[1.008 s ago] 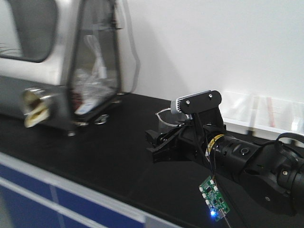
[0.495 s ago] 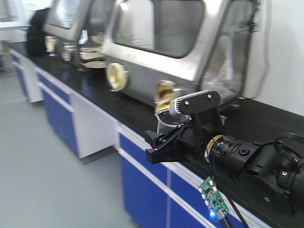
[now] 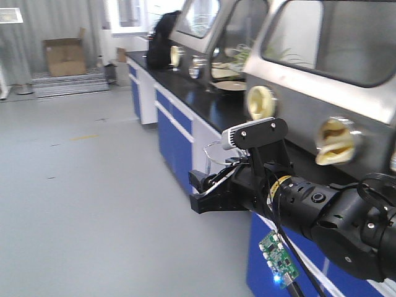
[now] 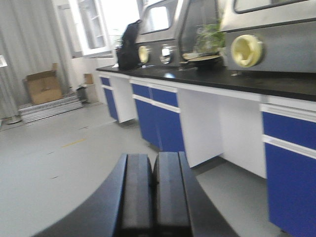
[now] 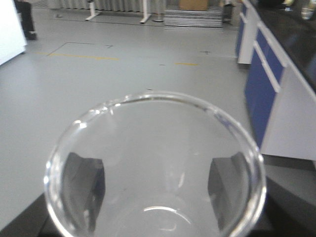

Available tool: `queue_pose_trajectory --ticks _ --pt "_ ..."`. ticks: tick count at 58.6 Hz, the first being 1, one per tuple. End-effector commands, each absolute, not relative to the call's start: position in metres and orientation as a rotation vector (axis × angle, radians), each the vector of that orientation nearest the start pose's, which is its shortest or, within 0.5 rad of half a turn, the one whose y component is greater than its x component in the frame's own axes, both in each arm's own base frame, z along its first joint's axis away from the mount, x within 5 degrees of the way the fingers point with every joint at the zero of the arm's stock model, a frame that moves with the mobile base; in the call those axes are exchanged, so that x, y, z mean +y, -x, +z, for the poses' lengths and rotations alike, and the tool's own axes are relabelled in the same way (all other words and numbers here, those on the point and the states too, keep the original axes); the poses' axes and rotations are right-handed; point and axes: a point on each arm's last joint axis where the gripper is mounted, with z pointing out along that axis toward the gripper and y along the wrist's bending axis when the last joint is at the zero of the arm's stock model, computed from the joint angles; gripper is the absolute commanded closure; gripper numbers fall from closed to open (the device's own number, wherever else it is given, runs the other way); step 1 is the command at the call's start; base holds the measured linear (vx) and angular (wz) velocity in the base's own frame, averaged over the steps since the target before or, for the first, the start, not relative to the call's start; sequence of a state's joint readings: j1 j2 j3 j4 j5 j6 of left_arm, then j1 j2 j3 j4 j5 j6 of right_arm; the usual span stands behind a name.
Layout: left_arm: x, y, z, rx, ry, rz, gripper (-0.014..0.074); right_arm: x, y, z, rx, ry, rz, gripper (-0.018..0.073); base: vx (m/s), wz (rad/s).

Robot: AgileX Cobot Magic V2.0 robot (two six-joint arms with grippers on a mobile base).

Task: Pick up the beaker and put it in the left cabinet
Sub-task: 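Hold the beaker in the right gripper while the base drives to the cabinet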

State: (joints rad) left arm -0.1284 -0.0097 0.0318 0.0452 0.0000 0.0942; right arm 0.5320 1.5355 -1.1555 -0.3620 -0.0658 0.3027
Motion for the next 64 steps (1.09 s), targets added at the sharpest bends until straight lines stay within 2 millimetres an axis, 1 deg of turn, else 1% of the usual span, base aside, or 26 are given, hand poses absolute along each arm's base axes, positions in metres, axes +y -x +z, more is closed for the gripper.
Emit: queue_pose_trajectory --ticks 1,38,64 --pt "-0.0074 -0.0549 0.2054 1.416 -0.189 0.002 0.0595 0.1841 -0.3047 0.3677 1.585 0.518 0.403 0.0568 0.15 0.51" --pt "-0.0074 -0.0549 0.2054 1.416 -0.189 0.002 0.0595 0.1838 -0.3049 0.3677 1.586 0.518 0.403 0.0568 0.22 0.49" --pt "-0.0074 -0.0549 0.2054 1.416 -0.189 0.002 0.0595 0.1838 -0.3049 0.3676 1.587 0.518 0.402 0.0568 0.36 0.2"
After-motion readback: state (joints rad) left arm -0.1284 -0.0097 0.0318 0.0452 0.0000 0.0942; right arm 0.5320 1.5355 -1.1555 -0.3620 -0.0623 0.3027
